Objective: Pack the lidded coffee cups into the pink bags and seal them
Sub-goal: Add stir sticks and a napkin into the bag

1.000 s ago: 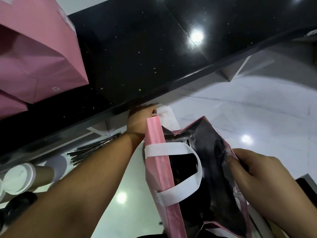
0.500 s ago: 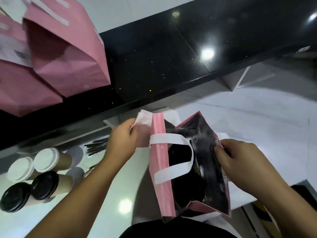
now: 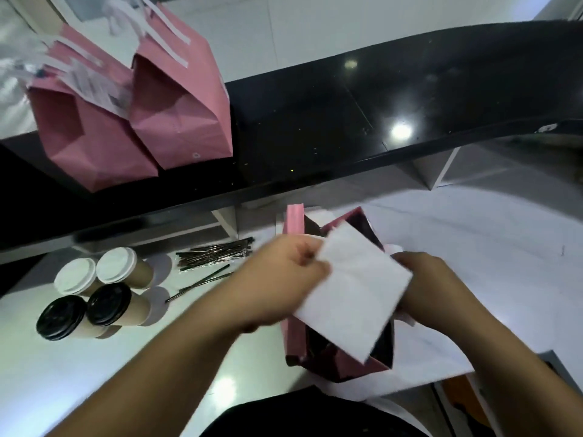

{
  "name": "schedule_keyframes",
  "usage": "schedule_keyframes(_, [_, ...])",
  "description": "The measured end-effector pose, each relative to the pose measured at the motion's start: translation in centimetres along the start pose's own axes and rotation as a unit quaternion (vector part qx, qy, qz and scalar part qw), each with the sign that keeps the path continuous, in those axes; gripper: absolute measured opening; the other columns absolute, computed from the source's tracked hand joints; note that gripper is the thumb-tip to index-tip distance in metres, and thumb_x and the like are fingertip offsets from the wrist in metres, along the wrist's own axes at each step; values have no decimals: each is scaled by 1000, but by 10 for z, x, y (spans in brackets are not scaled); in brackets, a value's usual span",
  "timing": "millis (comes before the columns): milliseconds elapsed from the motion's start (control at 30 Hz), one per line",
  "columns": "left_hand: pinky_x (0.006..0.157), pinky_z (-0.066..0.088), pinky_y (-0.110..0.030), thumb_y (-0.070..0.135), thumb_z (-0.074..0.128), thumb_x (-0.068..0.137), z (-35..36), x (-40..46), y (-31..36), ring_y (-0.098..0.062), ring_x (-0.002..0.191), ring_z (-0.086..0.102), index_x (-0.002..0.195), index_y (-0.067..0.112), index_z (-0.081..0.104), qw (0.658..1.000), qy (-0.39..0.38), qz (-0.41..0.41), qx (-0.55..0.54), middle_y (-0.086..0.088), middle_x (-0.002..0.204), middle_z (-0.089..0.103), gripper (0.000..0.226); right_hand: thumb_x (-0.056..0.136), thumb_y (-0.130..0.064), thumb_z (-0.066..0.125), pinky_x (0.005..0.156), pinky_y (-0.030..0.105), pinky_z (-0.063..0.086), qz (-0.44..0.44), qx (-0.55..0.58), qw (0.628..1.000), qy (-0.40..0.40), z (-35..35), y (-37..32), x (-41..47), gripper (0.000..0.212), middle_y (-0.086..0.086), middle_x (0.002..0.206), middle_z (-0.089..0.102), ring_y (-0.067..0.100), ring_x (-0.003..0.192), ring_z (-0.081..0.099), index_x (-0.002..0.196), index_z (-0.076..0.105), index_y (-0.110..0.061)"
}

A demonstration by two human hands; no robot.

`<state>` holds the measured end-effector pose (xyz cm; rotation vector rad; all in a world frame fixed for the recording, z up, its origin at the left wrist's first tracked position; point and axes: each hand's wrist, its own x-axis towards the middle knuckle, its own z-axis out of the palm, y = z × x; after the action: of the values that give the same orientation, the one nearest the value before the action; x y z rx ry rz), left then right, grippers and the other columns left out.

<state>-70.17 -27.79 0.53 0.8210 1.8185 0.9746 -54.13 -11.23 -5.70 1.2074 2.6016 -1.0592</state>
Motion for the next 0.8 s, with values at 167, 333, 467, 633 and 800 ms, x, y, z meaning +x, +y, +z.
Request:
schedule_keyframes(167, [51,34,-30,10,48,96,44,34,-5,-21,60,49,67,14,45,960,12,-71,269,-3,67,51,30,94,-27,55,54,34,49,24,42,999,3,-1,4,1,31,4,59,69,25,60,67,73,66,-7])
schedule_keyframes(333, [49,30,-31,-10,46,90,53,57,-10,-25,62,48,76,7,48,905,-1,-94,414,-10,71,49,22,101,-35,53,48,31,34,2,37,999,35,1,6,-2,47,4,51,58,21,50,52,66,55,-4])
schedule_keyframes(467, [79,53,-41,-5,48,96,53,66,-22,-34,102,67,114,-2,64,873,-21,-123,471,-16,111,65,24,102,-33,52,49,32,32,-4,22,999,39,1,6,-4,45,3,54,54,18,51,46,66,54,-5])
schedule_keyframes(633, [70,42,-33,6,52,97,50,59,-29,-27,83,55,89,11,50,858,41,-40,511,-4,79,51,10,100,-36,55,48,30,30,-14,22,999,47,1,10,-4,46,-2,47,52,13,46,46,63,54,-10])
schedule_keyframes(800, [65,50,-34,13,57,93,51,30,-14,-28,91,68,107,12,64,842,-33,26,537,-8,98,68,15,95,-48,59,49,27,40,-35,14,998,45,-3,-1,-6,35,-11,56,69,5,54,62,66,65,-29])
